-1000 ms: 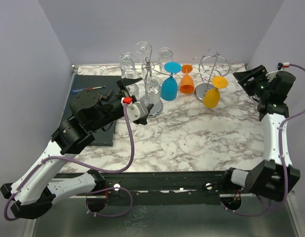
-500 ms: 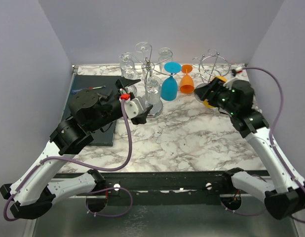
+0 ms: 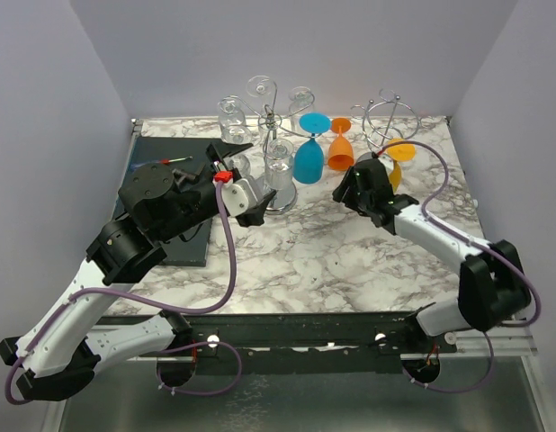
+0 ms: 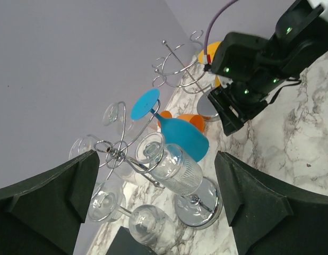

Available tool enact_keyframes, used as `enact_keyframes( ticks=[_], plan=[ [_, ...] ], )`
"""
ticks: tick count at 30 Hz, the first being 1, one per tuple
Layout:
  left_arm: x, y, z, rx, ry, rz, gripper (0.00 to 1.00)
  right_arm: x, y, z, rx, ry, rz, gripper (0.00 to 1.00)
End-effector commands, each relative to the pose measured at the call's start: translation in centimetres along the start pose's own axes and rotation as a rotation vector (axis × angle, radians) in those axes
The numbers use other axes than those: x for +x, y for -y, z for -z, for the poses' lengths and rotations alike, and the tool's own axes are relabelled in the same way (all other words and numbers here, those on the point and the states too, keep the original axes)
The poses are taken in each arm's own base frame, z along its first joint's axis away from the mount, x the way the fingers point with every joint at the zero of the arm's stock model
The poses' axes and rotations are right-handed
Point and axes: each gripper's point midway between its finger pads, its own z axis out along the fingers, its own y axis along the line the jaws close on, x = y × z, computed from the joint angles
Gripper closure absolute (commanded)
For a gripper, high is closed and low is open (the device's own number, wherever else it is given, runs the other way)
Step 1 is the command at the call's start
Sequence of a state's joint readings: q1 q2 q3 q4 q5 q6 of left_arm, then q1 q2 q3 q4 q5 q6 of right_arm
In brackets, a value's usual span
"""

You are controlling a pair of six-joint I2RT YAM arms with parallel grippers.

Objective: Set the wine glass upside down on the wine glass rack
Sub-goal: Turn the wine glass upside down at the wine rack, then pick up the wine glass at the center of the board.

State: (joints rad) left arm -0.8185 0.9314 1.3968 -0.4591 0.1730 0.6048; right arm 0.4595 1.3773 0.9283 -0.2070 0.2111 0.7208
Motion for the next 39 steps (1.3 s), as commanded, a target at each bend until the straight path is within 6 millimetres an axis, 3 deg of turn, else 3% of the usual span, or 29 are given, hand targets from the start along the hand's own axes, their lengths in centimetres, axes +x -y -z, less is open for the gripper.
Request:
enact_keyframes(
  ticks=[1,6,9,19,39],
  plan=[
    [0.2,0.3,0.5,0.005,-0.008,0.003,0.01,-2.4,-0.2,-4.6,0.069,0.152,-0.053,0.38],
    [0.2,0.4,0.5,0.011,-0.006,0.008,0.01,-3.8,-1.0,-9.5,0.114,0.221,-0.064,0.38],
    [0.3,0.5,0.4,0.013,-0.01,0.011,0.01,-4.6,-1.5,-11.4,0.093,0.297,-0.072,0.38],
    [0.9,0.8,0.6,0.011,-0.025,0.013,0.01,-4.3,-1.8,-16.8,0.037,0.425,-0.061,0.39],
    [3.0,1.9,0.9,0.033,-0.06,-0.038,0.01,-6.2,-2.0,-18.9,0.085,0.675,-0.008,0.37]
  ],
)
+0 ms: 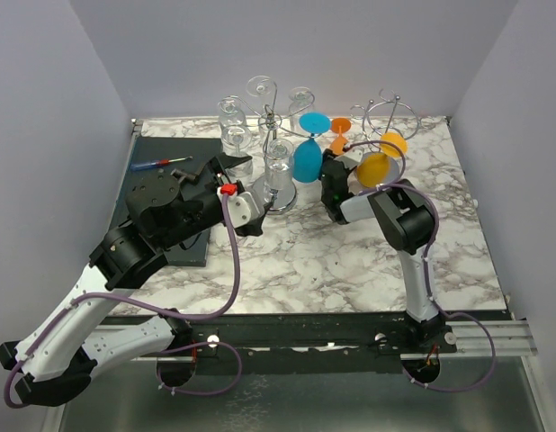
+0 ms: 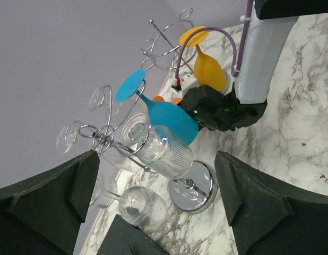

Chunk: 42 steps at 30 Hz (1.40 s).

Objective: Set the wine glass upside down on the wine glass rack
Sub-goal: Pick up the wine glass at the center of the board.

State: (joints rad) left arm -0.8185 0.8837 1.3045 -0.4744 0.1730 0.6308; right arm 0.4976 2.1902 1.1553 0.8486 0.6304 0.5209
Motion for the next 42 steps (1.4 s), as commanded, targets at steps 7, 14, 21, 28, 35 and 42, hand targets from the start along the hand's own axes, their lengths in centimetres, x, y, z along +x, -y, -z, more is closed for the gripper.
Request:
enact_keyframes(
  ticks=[7,14,21,28,35,42],
  plan=[
    [0.6,0.2,0.5,-0.003,-0.015,-0.034,0.01,-2.0,0.8,-1.1,0.082,0.165,-0.02,0.48],
    [0.8,0.2,0.7,-0.007,-0.017,-0.049,0.01,-2.5,0.8,-0.7,0.058,0.198,-0.029,0.79],
    [0.6,0.2,0.8,-0.008,-0.011,-0.042,0.01,-2.8,-0.4,1.5,-0.05,0.157,0.001,0.99],
    [-0.1,0.2,0.7,0.002,0.007,-0.023,0.01,-3.4,-0.8,5.3,-0.157,0.053,-0.011,1.0],
    [-0.2,0.2,0.3,0.01,0.008,0.0,0.01,-4.3,-0.1,8.7,-0.21,-0.001,-0.001,1.0],
    [-0.1,0.3,0.2,0.011,0.005,0.001,0.01,-5.0,0.8,10.8,-0.23,-0.017,0.02,1.0]
  ],
)
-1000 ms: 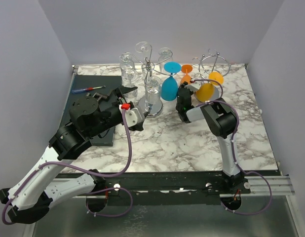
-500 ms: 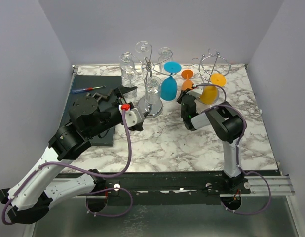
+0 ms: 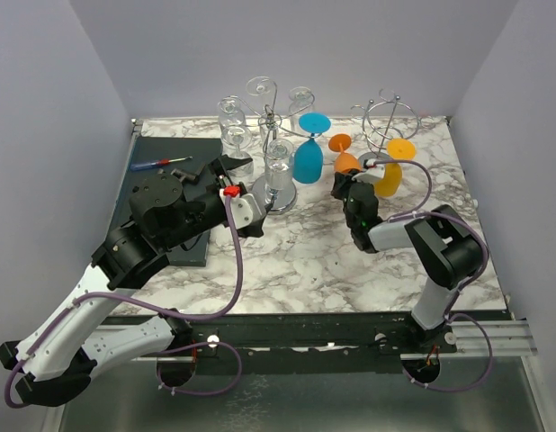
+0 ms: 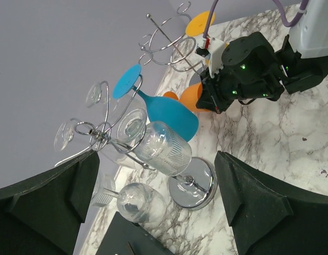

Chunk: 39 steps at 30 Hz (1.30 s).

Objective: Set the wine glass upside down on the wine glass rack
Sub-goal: Pick up the wine glass at the center of the board.

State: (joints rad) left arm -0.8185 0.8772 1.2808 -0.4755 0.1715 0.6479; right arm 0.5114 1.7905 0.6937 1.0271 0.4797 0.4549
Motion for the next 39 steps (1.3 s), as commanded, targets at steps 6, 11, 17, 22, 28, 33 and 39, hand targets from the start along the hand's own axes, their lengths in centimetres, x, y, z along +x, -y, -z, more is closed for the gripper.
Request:
enact_keyframes(
  ticks=[6,11,17,22,28,33,39],
  plan=[
    [-0.6,-0.1,0.3,0.004,0.016,0.006,0.01,1.1,-1.8,2.3,-0.105,-0.141,0.009,1.0],
    [-0.5,0.1,0.0,0.011,0.013,0.012,0.01,1.9,-2.0,5.0,-0.104,-0.288,-0.042,1.0],
    [-0.6,0.3,-0.2,0.025,0.017,0.018,0.01,1.5,-1.0,8.3,-0.092,-0.355,-0.061,0.99],
    [-0.8,0.1,-0.5,0.022,0.016,0.056,0.01,0.3,-1.0,10.9,-0.086,-0.422,-0.07,1.0],
    [-0.8,0.6,-1.0,0.042,0.016,0.096,0.01,-3.5,-0.8,15.3,-0.086,-0.454,-0.09,0.99],
    [-0.7,1.5,-2.2,0.085,0.011,0.17,0.01,-8.2,-0.8,19.2,-0.072,-0.458,-0.114,0.99],
    [-1.2,2.3,-4.7,0.151,0.019,0.261,0.01,-16.1,-2.5,24.1,-0.19,-0.336,-0.18,0.99]
  ],
)
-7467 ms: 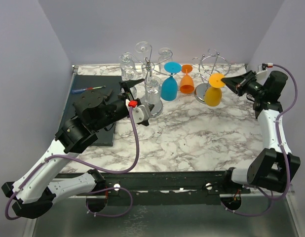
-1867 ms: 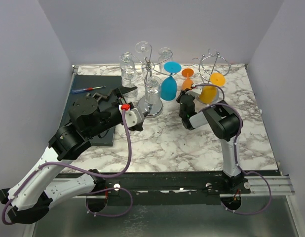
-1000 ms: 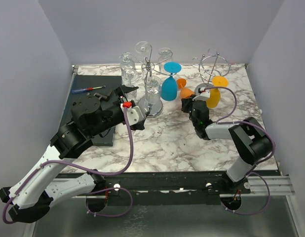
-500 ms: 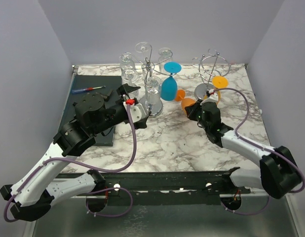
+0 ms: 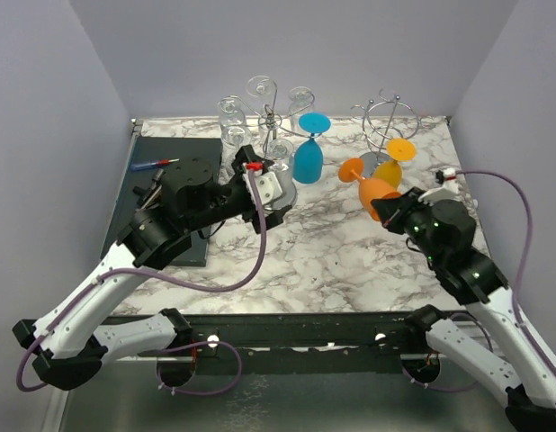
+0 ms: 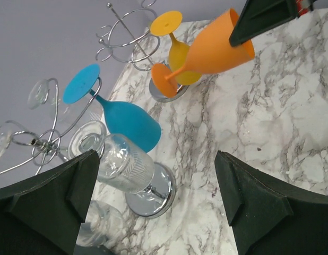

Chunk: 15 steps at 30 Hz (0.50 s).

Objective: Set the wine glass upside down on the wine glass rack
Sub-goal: Pick up the wine glass at the center of the board, then turn the wine glass upside down at the wine rack.

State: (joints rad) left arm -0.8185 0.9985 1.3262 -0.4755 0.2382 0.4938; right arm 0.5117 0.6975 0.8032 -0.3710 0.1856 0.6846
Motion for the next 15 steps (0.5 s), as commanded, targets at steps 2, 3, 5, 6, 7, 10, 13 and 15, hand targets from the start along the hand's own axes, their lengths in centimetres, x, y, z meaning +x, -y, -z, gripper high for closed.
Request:
enact_keyframes(
  ticks=[2,3,5,6,7,10,13,15],
  plan=[
    [-2.7,0.1,-2.6,0.062,0.06,0.124,0.01,-2.7,-2.4,5.9,-0.1,0.014,-0.013,0.99],
    [-3.3,-0.2,-3.2,0.062,0.072,0.143,0.01,-3.4,-3.2,6.7,-0.135,0.034,-0.011,0.99],
    [-4.4,-0.7,-4.4,0.067,0.093,0.176,0.01,-4.9,-4.8,8.3,-0.224,0.082,0.001,1.0],
    [-4.9,-0.9,-5.1,0.069,0.102,0.192,0.01,-5.6,-5.7,9.0,-0.272,0.111,0.011,0.99],
    [-5.5,-1.2,-5.6,0.068,0.115,0.21,0.01,-6.4,-6.6,10.0,-0.326,0.145,0.018,0.99],
    [-6.8,-2.0,-7.3,0.071,0.137,0.25,0.01,-8.0,-8.7,12.3,-0.463,0.23,0.053,0.99],
    [-8.1,-2.8,-8.6,0.067,0.155,0.281,0.02,-8.7,-10.1,13.4,-0.539,0.257,0.079,0.99],
    [-8.1,-2.7,-9.3,0.085,0.154,0.29,0.03,-8.8,-10.8,13.6,-0.573,0.253,0.083,0.99]
  ],
)
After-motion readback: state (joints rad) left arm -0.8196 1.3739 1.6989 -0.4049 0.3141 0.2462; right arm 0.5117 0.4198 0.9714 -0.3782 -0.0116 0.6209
